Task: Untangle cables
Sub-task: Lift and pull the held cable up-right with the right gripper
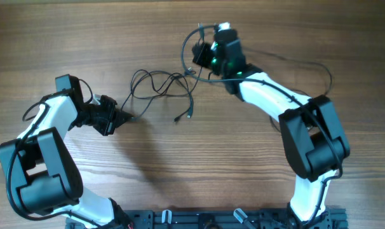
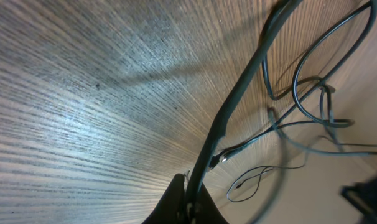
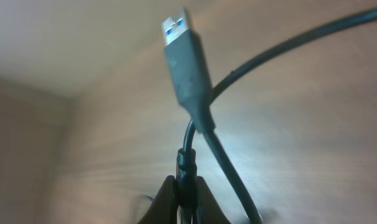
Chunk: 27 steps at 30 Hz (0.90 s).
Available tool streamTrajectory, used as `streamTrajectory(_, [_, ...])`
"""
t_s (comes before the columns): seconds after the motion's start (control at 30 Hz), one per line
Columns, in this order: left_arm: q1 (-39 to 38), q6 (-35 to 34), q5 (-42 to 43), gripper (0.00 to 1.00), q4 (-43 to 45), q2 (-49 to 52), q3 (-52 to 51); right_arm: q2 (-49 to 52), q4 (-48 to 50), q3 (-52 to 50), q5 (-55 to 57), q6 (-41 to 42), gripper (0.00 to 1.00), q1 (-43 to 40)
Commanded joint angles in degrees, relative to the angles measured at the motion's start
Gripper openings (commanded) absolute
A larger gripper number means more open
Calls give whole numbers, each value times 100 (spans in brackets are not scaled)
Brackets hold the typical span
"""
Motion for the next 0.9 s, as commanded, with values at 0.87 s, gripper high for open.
streamTrajectory(0.87, [-42, 240, -2149, 4, -466, -105, 0, -153, 2559, 61, -7381, 984, 6, -3327])
